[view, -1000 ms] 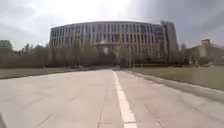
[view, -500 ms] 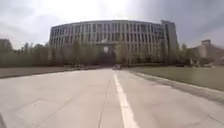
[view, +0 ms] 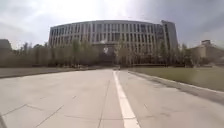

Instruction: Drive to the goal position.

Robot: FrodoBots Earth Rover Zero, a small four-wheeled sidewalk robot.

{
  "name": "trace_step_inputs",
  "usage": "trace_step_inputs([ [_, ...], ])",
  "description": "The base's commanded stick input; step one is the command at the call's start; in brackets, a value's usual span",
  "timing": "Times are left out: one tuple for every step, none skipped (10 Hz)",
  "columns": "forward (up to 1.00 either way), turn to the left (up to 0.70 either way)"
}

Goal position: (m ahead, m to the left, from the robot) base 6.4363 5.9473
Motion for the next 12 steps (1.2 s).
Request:
trace_step_inputs([
  [0.7, 0.0],
  [0.7, 0.0],
  [0.7, 0.0],
  [0.7, 0.0],
  [0.7, 0.0],
  [0.7, 0.0],
  [0.7, 0.0],
  [0.7, 0.0],
  [0.7, 0.0],
  [0.7, 0.0],
  [0.7, 0.0],
  [0.7, 0.0],
])
